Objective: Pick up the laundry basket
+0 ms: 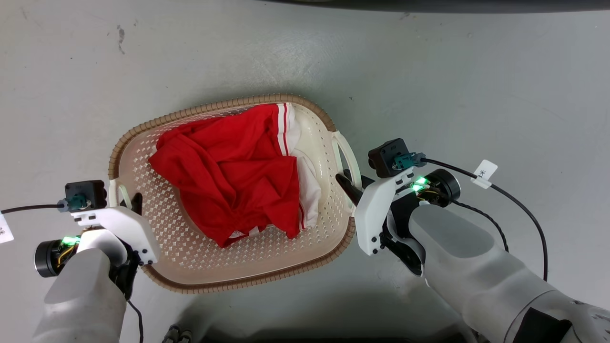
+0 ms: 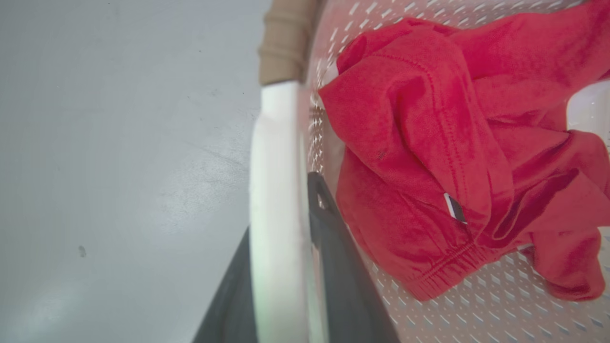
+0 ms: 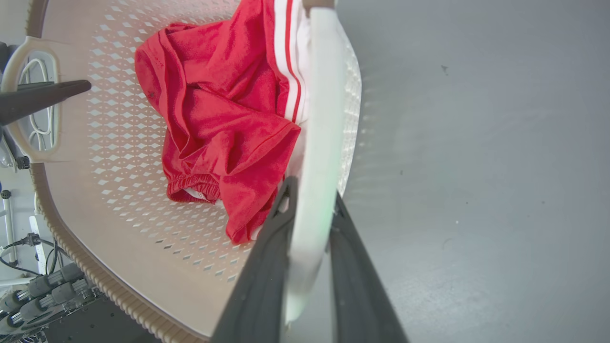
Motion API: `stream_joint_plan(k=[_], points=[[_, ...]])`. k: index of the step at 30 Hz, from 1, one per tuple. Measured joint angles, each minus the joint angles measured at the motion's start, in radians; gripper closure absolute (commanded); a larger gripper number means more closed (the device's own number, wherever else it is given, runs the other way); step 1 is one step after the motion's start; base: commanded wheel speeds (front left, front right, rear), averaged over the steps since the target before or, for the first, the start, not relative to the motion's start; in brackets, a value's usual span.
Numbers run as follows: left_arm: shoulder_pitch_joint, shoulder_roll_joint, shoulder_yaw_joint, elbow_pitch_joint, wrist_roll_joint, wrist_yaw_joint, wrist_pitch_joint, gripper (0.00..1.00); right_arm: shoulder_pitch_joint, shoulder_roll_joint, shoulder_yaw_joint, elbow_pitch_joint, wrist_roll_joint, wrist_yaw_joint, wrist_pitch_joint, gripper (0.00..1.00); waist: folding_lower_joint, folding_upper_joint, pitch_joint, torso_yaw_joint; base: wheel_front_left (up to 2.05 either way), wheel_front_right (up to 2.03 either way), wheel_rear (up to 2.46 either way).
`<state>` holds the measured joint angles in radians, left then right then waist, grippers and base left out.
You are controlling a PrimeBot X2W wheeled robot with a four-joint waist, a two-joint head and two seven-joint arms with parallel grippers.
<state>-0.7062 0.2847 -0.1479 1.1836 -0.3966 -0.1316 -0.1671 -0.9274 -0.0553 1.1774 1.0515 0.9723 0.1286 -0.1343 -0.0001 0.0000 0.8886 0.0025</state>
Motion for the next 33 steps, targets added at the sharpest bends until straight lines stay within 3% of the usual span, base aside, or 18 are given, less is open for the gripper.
stream_joint_plan(k=[15, 26, 33], points=[[0.000, -0.006, -0.126, -0.016, -0.092, 0.001, 0.054, 1.00, 0.004, -0.009, 0.043, 0.037, 0.106, -0.006, 0.115, 1.00, 0.0001, 0.0000, -0.076, -0.014, 0.00, 0.00, 0.00], [-0.016, -0.038, -0.234, 0.007, -0.154, 0.003, 0.208, 1.00, 0.047, -0.011, 0.065, 0.087, 0.183, -0.006, 0.266, 1.00, 0.0000, 0.0001, -0.227, -0.040, 0.00, 0.00, 0.00], [-0.016, -0.089, -0.307, 0.037, -0.205, 0.004, 0.369, 1.00, 0.097, -0.011, 0.070, 0.159, 0.231, -0.006, 0.350, 1.00, 0.0000, 0.0001, -0.393, -0.045, 0.00, 0.00, 0.00]])
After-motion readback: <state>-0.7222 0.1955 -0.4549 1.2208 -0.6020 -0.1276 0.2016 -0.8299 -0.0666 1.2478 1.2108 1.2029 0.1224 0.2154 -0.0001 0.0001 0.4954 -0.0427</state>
